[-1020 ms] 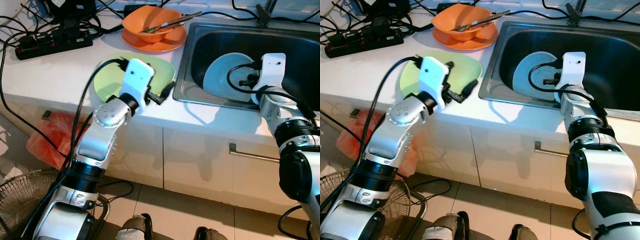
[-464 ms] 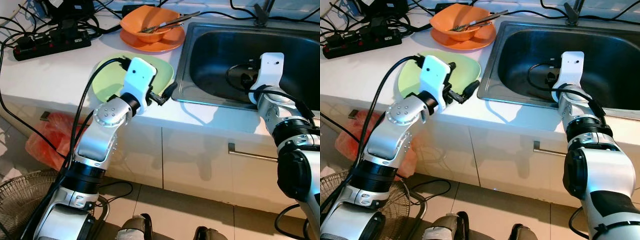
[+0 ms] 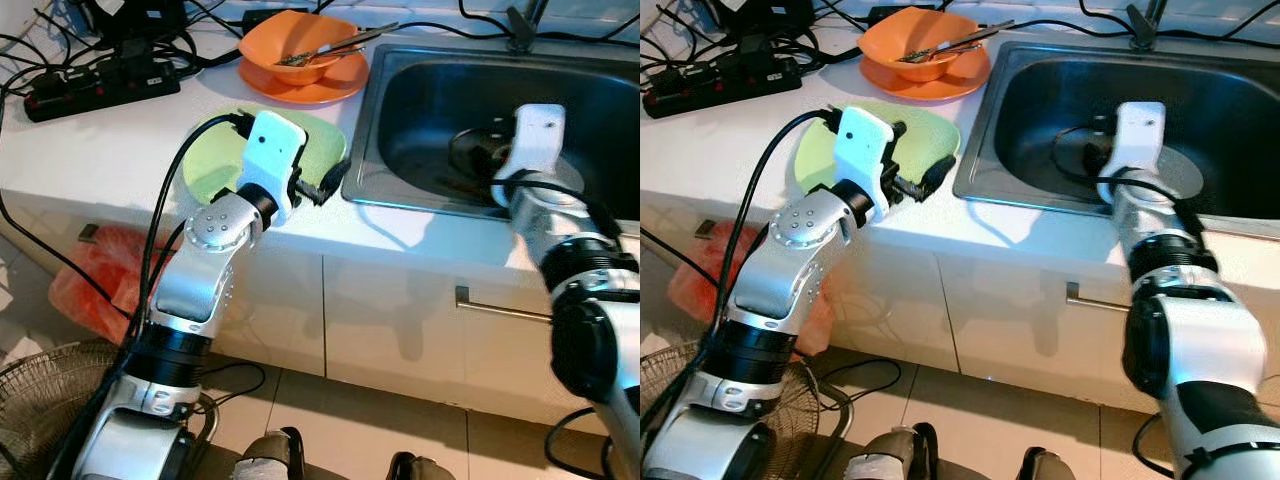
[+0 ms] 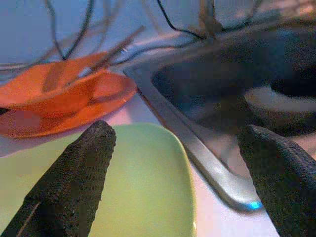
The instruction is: Kitchen organization
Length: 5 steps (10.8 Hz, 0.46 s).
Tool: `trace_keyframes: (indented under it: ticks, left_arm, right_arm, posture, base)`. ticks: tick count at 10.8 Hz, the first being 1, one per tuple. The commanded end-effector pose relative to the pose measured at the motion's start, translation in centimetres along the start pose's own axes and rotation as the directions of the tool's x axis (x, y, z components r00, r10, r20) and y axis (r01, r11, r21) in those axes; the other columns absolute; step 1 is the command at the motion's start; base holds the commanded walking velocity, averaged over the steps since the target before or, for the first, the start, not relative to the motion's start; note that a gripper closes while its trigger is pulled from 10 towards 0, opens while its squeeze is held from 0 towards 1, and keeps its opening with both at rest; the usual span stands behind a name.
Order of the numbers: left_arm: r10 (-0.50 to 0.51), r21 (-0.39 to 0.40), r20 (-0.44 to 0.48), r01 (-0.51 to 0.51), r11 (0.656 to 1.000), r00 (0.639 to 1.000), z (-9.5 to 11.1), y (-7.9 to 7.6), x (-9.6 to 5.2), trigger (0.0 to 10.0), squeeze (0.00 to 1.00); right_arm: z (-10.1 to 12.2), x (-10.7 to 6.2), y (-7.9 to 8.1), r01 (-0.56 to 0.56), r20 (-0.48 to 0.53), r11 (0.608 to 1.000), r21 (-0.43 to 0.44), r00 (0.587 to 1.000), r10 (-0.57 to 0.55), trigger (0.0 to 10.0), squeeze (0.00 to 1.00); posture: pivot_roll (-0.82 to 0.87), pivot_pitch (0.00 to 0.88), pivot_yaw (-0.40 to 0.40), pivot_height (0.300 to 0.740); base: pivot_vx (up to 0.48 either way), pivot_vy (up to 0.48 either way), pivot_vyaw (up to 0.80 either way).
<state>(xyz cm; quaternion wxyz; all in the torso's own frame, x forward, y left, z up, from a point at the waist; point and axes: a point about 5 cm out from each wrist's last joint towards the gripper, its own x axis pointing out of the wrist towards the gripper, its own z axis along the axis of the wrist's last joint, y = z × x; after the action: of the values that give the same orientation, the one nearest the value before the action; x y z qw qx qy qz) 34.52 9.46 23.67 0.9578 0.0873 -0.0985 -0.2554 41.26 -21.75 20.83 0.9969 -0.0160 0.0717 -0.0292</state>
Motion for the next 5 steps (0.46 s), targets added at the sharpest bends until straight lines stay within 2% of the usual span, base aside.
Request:
trace_keyframes:
  ticks: [1,2,3,5]
  left_arm:
    - [0.063,-0.020,0.017,-0.062,0.998,0.998,-0.3,0.7,-0.4,10.0,0.00]
    - [0.148,-0.011,0.057,-0.148,0.989,0.987,-0.1,1.4,-0.7,10.0,0.00]
    - [0.198,-0.013,0.067,-0.198,0.980,0.978,-0.3,1.8,-0.8,10.0,0.00]
    - [0.262,-0.045,0.071,-0.260,0.965,0.962,-0.7,2.2,-1.0,10.0,0.00]
  right_arm:
    - [-0.6,0.0,0.8,-0.034,0.007,0.999,0.018,0.999,0.033,10.0,1.00]
    - [0.2,-0.2,1.8,-0.070,0.106,0.998,-0.005,0.992,0.070,10.0,1.00]
    - [0.5,-0.4,2.2,-0.083,0.164,0.996,-0.014,0.983,0.084,10.0,1.00]
    - [0.2,-0.9,2.2,-0.069,0.229,0.997,0.017,0.971,0.063,10.0,1.00]
  posture:
    - [0.15,0.143,0.062,0.740]
    - [0.13,0.131,0.047,0.740]
    - [0.12,0.125,0.044,0.740]
    - [0.11,0.111,0.038,0.740]
  base:
    - [0.000,0.000,0.00]
    - [0.000,0.000,0.00]
    - [0.000,0.000,0.00]
    - [0.000,0.000,0.00]
